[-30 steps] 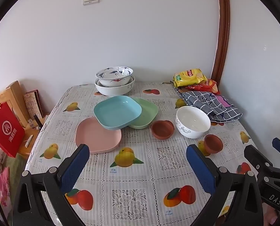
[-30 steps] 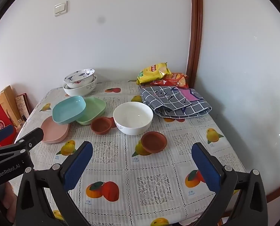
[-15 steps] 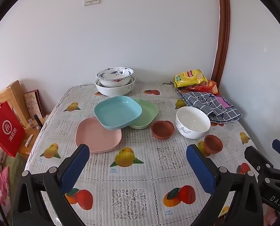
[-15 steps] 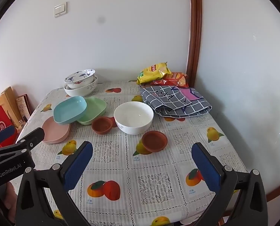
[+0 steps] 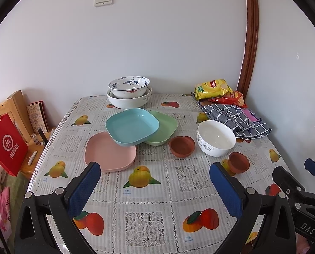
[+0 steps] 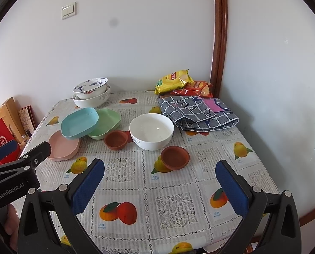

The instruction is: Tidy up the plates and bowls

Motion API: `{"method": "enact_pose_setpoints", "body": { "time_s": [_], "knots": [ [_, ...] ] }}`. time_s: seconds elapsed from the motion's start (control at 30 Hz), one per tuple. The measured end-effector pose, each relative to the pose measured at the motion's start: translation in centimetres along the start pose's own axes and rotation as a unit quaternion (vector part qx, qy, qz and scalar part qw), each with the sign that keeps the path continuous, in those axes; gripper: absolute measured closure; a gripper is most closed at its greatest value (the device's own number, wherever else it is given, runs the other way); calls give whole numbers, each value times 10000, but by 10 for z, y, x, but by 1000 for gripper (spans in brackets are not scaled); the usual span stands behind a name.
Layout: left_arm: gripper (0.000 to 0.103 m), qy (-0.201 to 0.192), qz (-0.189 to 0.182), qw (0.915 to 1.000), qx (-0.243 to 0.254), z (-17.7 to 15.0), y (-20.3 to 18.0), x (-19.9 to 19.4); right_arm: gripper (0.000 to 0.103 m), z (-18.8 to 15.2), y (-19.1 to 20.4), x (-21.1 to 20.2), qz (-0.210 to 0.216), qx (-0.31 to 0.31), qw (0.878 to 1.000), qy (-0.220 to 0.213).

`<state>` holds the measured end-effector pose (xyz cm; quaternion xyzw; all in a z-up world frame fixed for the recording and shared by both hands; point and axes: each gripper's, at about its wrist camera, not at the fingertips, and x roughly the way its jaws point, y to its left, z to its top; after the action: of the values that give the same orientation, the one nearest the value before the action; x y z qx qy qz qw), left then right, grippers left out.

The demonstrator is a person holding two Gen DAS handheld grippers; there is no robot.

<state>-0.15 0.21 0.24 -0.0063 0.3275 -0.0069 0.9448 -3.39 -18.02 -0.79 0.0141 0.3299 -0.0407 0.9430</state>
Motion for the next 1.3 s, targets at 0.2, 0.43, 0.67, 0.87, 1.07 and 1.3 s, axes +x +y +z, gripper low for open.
{"method": "enact_pose_setpoints", "body": {
  "time_s": [0.2,0.43,0.67,0.87,1.07,1.3],
  "knots": [
    [0,6,-15,10000,12,0,0,0,0,0,0,0,15,-2,10000,13],
    [0,13,-50,10000,4,-1,0,-1,0,1,2,-3,14,16,10000,-5],
    [0,15,-71,10000,9,-1,-1,0,0,1,1,-2,16,39,10000,2],
    [0,19,-89,10000,-34,0,1,0,0,2,1,-1,28,43,10000,1],
    [0,-1,-96,9999,-39,0,3,-2,0,0,-1,-1,56,79,10000,-5],
    [0,-26,-138,9999,-25,-1,2,-4,0,0,0,-1,60,55,10000,-5]
  ]
}}
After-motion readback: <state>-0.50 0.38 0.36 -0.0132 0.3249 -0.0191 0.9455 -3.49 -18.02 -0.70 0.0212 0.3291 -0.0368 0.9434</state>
